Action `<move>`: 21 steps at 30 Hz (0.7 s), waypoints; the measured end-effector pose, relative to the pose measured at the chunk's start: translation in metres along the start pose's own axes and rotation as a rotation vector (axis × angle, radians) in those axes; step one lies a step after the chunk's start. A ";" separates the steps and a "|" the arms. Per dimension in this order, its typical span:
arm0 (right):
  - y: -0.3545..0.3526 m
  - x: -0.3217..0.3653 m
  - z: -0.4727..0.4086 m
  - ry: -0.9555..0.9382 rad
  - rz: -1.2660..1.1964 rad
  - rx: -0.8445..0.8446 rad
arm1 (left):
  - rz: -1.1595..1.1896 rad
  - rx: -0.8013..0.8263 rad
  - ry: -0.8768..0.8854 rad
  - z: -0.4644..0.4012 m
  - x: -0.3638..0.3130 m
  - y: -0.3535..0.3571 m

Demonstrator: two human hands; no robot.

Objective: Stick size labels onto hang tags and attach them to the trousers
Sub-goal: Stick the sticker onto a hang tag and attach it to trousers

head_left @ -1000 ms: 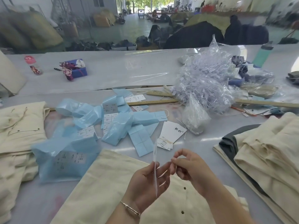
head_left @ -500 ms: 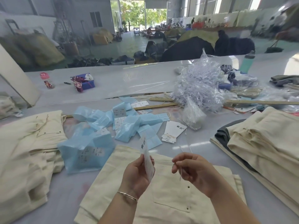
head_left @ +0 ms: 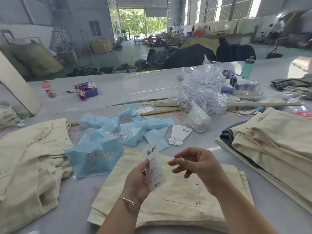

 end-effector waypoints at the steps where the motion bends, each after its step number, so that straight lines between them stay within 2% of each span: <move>1: 0.001 0.000 0.001 -0.013 0.016 -0.042 | -0.074 0.001 0.024 0.002 -0.001 -0.001; 6: 0.007 -0.003 0.001 -0.058 0.143 -0.139 | -0.474 -0.003 0.418 0.015 -0.012 -0.003; 9: 0.017 -0.003 0.000 -0.027 0.105 -0.074 | -0.651 0.041 0.566 0.025 -0.013 -0.002; 12: 0.034 -0.003 0.003 0.005 0.082 0.033 | -0.738 0.116 0.623 0.033 -0.013 0.001; 15: 0.042 -0.006 0.001 0.022 0.293 -0.046 | -0.732 0.211 0.648 0.041 -0.013 0.008; 18: 0.044 -0.004 -0.002 0.021 0.544 -0.137 | -0.756 0.229 0.704 0.048 -0.013 0.011; 21: 0.039 -0.004 -0.006 0.055 0.602 -0.200 | -0.813 0.230 0.758 0.051 -0.015 0.011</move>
Point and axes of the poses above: each hand's wrist, its own z-axis away from the middle knuckle, its own y-axis out of the palm, x = y × z, the point moved 4 cm from there along -z, towards the middle knuckle, and after that the axes turned 7 degrees about z, right-handed, at the moved point
